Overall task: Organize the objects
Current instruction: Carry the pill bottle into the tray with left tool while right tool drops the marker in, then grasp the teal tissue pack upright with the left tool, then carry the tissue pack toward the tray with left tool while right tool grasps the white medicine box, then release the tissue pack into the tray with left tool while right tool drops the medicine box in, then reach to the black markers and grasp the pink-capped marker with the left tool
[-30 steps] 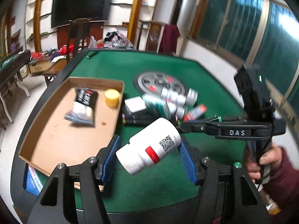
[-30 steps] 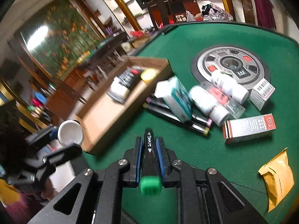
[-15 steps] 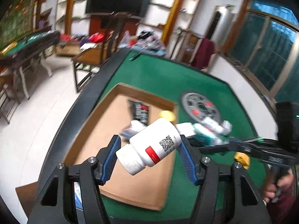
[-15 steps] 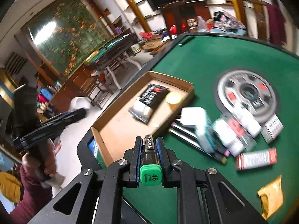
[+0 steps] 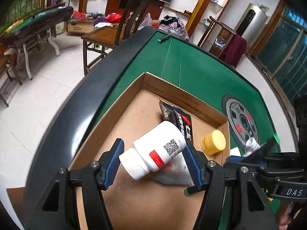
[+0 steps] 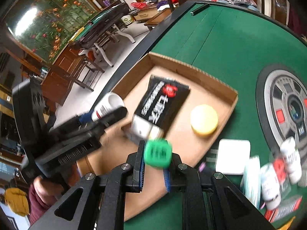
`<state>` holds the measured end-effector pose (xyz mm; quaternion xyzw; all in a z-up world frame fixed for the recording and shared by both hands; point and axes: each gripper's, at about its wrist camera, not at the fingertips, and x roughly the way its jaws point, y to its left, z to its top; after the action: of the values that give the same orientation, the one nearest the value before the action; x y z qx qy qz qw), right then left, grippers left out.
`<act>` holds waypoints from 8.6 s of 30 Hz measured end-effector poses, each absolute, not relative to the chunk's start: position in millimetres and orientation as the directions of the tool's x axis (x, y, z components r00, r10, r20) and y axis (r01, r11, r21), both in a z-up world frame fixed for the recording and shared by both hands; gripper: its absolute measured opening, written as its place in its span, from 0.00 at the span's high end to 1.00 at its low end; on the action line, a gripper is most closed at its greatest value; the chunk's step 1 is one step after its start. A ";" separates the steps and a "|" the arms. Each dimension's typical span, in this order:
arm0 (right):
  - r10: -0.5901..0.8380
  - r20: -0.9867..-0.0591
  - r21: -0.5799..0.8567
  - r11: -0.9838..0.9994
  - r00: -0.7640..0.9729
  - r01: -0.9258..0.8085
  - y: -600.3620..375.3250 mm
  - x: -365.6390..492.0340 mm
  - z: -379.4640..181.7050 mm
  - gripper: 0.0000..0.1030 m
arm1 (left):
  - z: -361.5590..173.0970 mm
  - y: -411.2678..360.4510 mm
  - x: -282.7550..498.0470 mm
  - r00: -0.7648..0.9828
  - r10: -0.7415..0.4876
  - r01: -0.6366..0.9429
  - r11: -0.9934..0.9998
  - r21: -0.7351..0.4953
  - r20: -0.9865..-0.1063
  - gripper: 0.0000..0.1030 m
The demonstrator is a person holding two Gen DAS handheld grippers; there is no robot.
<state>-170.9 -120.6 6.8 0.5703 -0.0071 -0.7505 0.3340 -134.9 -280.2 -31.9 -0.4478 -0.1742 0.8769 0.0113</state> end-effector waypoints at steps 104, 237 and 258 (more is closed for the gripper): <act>-0.276 -0.635 0.289 -0.951 -0.721 0.109 239.7 -67.1 47.9 0.05 | 57.7 -119.2 29.0 -0.820 0.137 0.041 -0.954 -0.296 -0.556 0.90; -0.353 -0.659 0.472 -0.882 -0.664 0.000 248.2 -100.4 -20.5 0.21 | -29.3 -12.3 -74.6 -0.714 -0.042 -0.299 -0.884 0.359 -0.698 0.14; -0.425 -0.649 0.541 -0.841 -0.631 0.010 254.8 -105.6 -39.8 0.16 | -55.0 11.2 -70.8 -0.363 0.233 -0.592 -0.805 0.030 -0.902 0.41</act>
<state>-105.6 254.8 -39.8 0.4109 -0.2527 -0.8669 0.1255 -70.8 11.2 -55.0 -0.5031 0.1785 0.8059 0.2560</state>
